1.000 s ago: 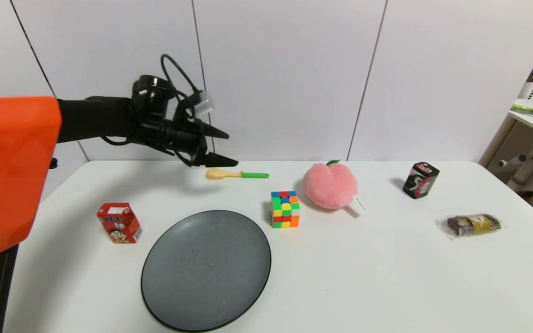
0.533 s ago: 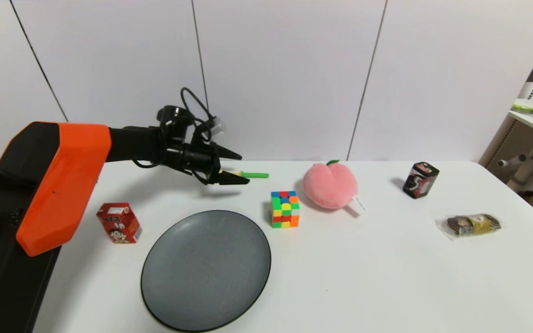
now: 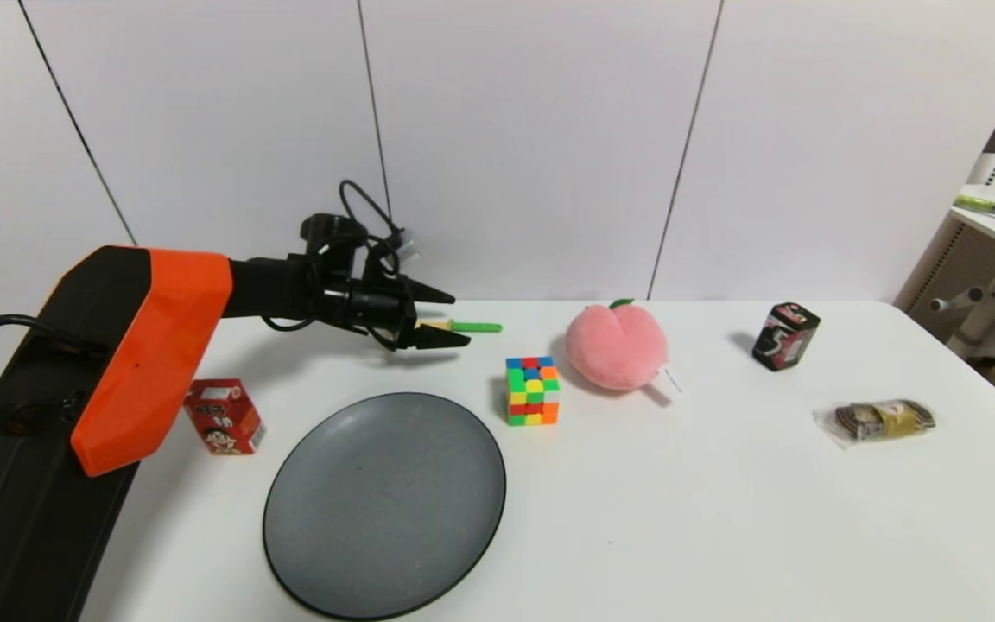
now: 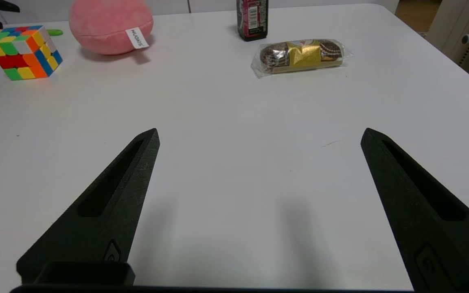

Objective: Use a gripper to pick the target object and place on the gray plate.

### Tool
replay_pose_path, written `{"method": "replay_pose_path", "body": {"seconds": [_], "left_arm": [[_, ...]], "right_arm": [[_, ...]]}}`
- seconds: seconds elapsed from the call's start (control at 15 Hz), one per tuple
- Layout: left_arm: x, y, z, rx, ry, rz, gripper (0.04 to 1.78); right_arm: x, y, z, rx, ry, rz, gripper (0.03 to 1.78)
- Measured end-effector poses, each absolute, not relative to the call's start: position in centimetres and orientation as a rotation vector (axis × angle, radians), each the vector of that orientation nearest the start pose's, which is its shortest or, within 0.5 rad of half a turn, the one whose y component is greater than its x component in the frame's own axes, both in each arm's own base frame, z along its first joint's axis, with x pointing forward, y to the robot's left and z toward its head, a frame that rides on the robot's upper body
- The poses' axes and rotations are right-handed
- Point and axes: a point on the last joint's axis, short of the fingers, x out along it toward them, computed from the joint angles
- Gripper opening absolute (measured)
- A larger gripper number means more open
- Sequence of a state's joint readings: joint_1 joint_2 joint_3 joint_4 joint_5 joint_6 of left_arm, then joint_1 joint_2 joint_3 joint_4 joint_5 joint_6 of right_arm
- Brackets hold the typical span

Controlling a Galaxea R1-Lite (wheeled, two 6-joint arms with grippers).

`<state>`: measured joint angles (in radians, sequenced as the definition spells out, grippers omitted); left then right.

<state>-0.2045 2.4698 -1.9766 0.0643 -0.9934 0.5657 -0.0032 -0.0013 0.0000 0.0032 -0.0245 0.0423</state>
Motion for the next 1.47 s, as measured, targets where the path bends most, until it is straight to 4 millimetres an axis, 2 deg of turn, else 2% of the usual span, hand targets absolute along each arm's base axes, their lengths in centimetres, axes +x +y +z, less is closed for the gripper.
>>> {"method": "replay_pose_path", "body": {"seconds": [0.27, 0.67, 1.47], "left_arm": [[49.4, -12.1, 12.0, 0.219, 0.187, -1.254, 1.69], [50.2, -11.8, 10.8, 0.168, 0.196, -1.229, 1.69], [50.7, -11.7, 9.0, 0.163, 0.227, -1.217, 1.69]], "right_arm": [[-2.3, 0.0, 7.5, 0.042, 0.0, -0.027, 1.71], [-2.3, 0.0, 7.5, 0.042, 0.001, -0.028, 1.71], [-2.3, 0.0, 7.5, 0.042, 0.001, -0.028, 1.71]]}}
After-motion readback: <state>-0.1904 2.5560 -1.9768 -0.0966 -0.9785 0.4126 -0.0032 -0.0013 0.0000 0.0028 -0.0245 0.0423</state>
